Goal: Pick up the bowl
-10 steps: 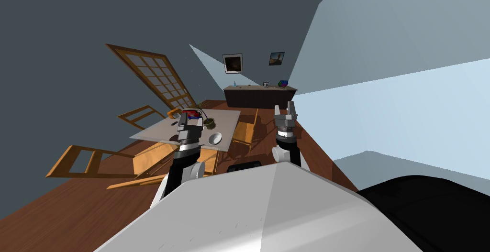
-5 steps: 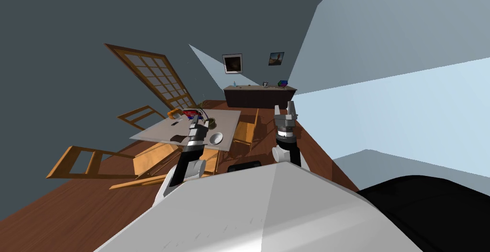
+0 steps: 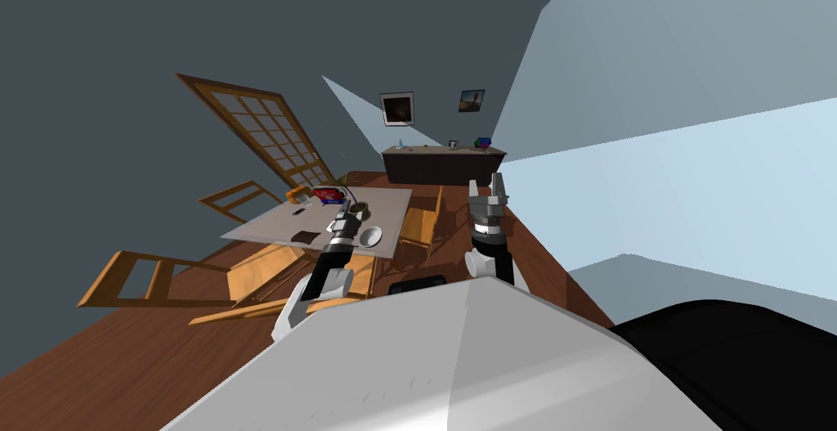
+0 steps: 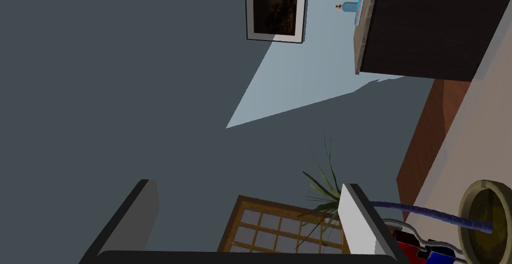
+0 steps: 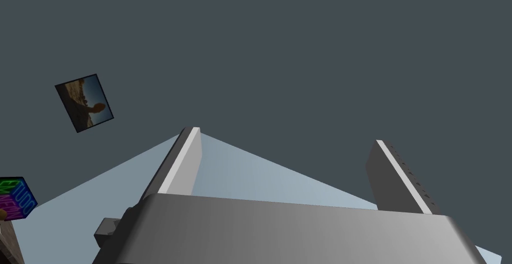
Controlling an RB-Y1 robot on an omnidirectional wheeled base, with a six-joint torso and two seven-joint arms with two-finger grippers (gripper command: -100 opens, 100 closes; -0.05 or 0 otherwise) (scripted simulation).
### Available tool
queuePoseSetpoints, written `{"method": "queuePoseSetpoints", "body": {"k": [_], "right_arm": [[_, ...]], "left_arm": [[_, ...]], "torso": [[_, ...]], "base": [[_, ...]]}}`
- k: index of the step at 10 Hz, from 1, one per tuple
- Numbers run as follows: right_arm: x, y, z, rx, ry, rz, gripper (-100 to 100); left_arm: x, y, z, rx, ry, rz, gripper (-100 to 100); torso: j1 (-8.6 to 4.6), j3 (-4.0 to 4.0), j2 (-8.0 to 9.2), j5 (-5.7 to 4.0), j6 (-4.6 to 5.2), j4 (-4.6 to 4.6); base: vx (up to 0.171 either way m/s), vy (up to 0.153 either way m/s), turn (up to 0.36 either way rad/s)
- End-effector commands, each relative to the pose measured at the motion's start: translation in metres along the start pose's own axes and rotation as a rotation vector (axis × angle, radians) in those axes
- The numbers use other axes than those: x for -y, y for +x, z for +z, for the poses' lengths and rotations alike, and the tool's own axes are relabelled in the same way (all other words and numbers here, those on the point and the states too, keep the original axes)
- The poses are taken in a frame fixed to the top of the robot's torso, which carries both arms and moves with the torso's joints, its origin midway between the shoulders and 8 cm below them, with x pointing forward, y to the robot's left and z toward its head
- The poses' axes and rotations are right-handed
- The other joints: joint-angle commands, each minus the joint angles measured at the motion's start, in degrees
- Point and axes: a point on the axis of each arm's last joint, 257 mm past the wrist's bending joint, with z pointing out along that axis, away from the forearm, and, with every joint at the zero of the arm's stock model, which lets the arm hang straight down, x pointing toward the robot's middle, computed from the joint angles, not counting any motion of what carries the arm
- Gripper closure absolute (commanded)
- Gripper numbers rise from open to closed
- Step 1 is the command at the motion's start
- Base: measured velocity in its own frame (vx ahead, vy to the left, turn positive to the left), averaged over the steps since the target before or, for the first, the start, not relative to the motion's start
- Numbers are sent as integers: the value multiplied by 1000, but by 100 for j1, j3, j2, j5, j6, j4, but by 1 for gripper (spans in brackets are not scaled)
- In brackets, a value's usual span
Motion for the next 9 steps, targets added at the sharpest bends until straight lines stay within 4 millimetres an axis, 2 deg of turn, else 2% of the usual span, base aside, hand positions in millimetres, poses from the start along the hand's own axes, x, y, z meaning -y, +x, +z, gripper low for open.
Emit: {"method": "queuePoseSetpoints", "body": {"k": [1, 3, 4, 5, 6, 7, 8, 9], "right_arm": [[0, 0, 0, 0, 0, 0, 0], [0, 0, 0, 0, 0, 0, 0], [0, 0, 0, 0, 0, 0, 0], [0, 0, 0, 0, 0, 0, 0], [0, 0, 0, 0, 0, 0, 0], [0, 0, 0, 0, 0, 0, 0], [0, 0, 0, 0, 0, 0, 0], [0, 0, 0, 0, 0, 0, 0]], "left_arm": [[-24, -2, 4, 0, -67, -4, -100], [-46, -5, 7, 4, -126, -8, -100], [-65, -9, 10, 8, -178, -13, -100], [-67, -9, 9, 10, -186, -12, -100], [-88, -14, 11, 17, -243, -17, -100], [-89, -14, 11, 18, -246, -17, -100], [-110, -19, 11, 28, -304, -23, -100], [-110, -19, 11, 29, -306, -23, -100]], "torso": [[0, 0, 0, 0, 0, 0], [10, 0, -1, 2, 0, 0], [5, -1, -1, 2, 0, 0], [4, -1, -1, 1, 0, 0], [0, 0, -1, 0, -1, 0], [1, 0, -1, 0, 0, 0], [0, 0, 0, 0, 0, 0], [2, 0, 1, 0, 0, 0]], "base": [[-7, 28, -9], [-2, 44, -18], [-2, 29, -13], [0, 22, -9], [0, 27, -12], [-2, 22, -10], [-4, 28, -16], [-1, 23, -7]]}}
